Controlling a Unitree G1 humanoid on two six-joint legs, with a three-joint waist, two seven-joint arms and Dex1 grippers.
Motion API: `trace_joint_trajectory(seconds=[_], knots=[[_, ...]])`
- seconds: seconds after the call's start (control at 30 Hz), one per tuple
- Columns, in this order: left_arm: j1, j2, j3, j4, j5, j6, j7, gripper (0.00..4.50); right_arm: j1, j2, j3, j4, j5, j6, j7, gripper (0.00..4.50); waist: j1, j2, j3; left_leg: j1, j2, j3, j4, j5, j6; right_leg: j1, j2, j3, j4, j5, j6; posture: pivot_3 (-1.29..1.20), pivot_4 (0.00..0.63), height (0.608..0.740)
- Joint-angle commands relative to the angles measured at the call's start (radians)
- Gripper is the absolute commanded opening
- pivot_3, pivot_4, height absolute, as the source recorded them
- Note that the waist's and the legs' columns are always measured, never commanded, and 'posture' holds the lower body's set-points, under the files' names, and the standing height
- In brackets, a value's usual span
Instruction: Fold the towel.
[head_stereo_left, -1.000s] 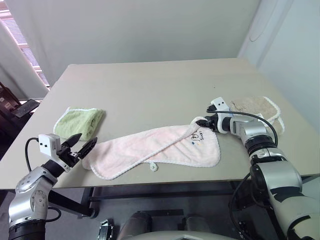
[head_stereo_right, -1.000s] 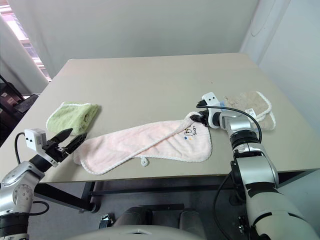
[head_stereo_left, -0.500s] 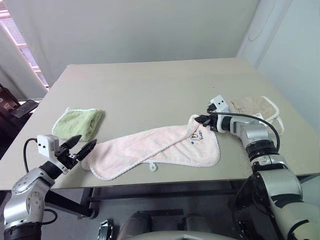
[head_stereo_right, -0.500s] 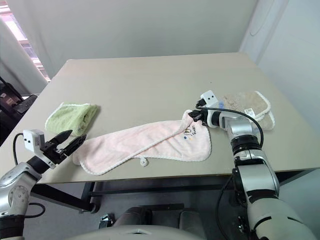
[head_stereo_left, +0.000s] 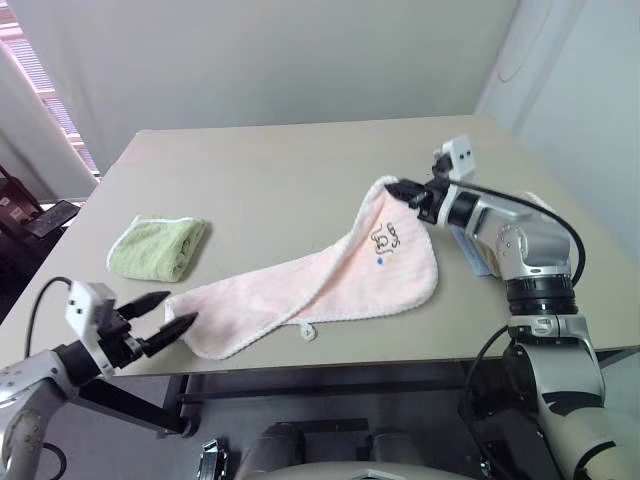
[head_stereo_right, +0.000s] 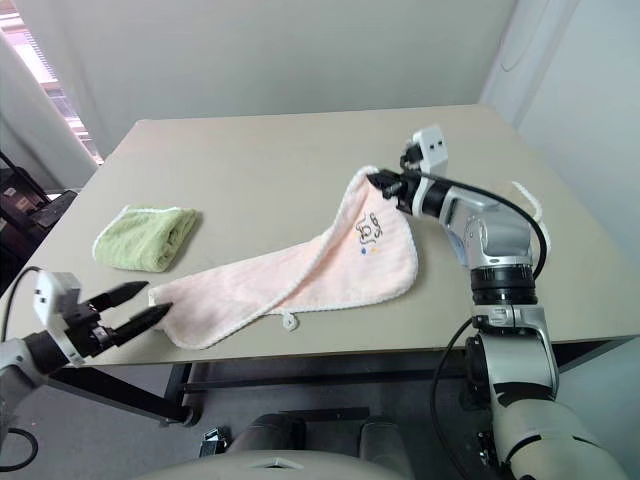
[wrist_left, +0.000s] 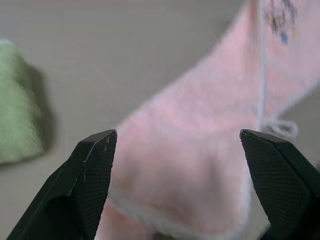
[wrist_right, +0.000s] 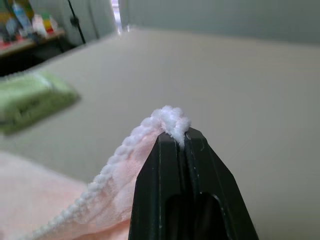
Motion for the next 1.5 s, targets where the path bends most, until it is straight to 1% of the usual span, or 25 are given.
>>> trace_joint_trajectory(seconds=[0.03, 0.27, 0.5, 0.7, 0.9, 1.07, 1.2, 1.3, 1.43, 1.5], knots=[[-0.017, 0.006, -0.064, -0.064, 0.052, -0.037, -0.004, 4.17, -0.096, 0.023, -0.037, -0.08, 0.046, 0.023, -0.059, 0.03, 0.001, 0.0, 0.0, 0.0, 0.0, 0.0, 0.0, 0.0, 0.0, 0.0, 0.0, 0.0, 0.0, 0.0, 0.0, 0.0, 0.0, 0.74], [-0.073, -0.015, -0.219, -0.01, 0.181, -0.107, 0.005, 4.17, -0.239, 0.076, -0.052, -0.123, 0.098, 0.046, -0.148, 0.03, 0.001, 0.0, 0.0, -0.001, 0.0, 0.0, -0.002, 0.0, 0.0, -0.003, 0.0, 0.0, 0.0, 0.0, 0.0, 0.0, 0.0, 0.74], [-0.132, -0.034, -0.259, 0.044, 0.224, -0.156, 0.001, 4.17, -0.306, 0.097, -0.037, -0.135, 0.117, 0.059, -0.181, 0.03, 0.001, 0.0, 0.0, -0.001, 0.0, 0.0, -0.004, 0.0, 0.0, -0.004, 0.0, 0.0, 0.0, 0.0, 0.0, 0.0, 0.0, 0.74], [-0.189, -0.069, -0.325, 0.123, 0.291, -0.203, 0.018, 4.17, -0.29, 0.102, -0.009, -0.136, 0.108, 0.047, -0.177, 0.03, 0.001, 0.001, 0.0, -0.001, 0.0, 0.001, -0.003, 0.002, 0.002, -0.004, 0.0, 0.0, 0.0, 0.001, 0.001, 0.0, 0.0, 0.74], [-0.228, -0.081, -0.403, 0.124, 0.356, -0.229, 0.027, 4.17, -0.285, 0.103, -0.003, -0.14, 0.111, 0.053, -0.182, 0.03, 0.0, 0.001, 0.0, -0.001, 0.0, 0.001, -0.004, 0.002, 0.003, -0.004, 0.0, 0.0, 0.0, 0.002, 0.003, 0.0, 0.0, 0.74], [-0.241, -0.039, -0.46, 0.138, 0.426, -0.181, 0.028, 4.17, -0.283, 0.102, 0.004, -0.143, 0.104, 0.054, -0.188, 0.03, -0.002, 0.001, 0.0, -0.001, 0.0, 0.001, -0.004, 0.002, 0.003, -0.004, 0.0, 0.0, 0.001, 0.002, 0.003, 0.0, 0.0, 0.74], [-0.276, -0.023, -0.475, 0.153, 0.442, -0.134, 0.032, 4.17, -0.277, 0.101, 0.002, -0.148, 0.108, 0.064, -0.198, 0.03, -0.001, 0.001, 0.0, -0.001, 0.0, 0.001, -0.004, 0.002, 0.003, -0.005, 0.0, 0.0, 0.001, 0.002, 0.003, 0.0, 0.0, 0.74], [-0.285, 0.006, -0.492, 0.164, 0.464, -0.111, 0.025, 3.58, -0.271, 0.1, 0.001, -0.152, 0.107, 0.068, -0.208, 0.0, -0.001, 0.001, 0.0, -0.001, 0.0, 0.0, -0.003, 0.002, 0.003, -0.005, 0.0, 0.0, 0.003, 0.002, 0.003, 0.0, 0.0, 0.74], [-0.309, 0.02, -0.487, 0.193, 0.451, -0.09, 0.016, 2.21, -0.259, 0.1, -0.001, -0.163, 0.11, 0.068, -0.218, 0.0, -0.001, 0.001, 0.0, 0.001, 0.0, 0.0, -0.002, 0.002, 0.002, -0.005, 0.001, 0.0, 0.007, 0.001, 0.001, 0.0, 0.0, 0.74], [-0.308, 0.025, -0.483, 0.192, 0.44, -0.077, 0.01, 1.46, -0.253, 0.102, -0.002, -0.167, 0.111, 0.067, -0.222, 0.0, -0.003, 0.001, 0.0, 0.003, 0.0, -0.002, -0.001, 0.002, 0.002, -0.005, 0.001, 0.0, 0.011, 0.0, 0.0, 0.0, 0.0, 0.74]])
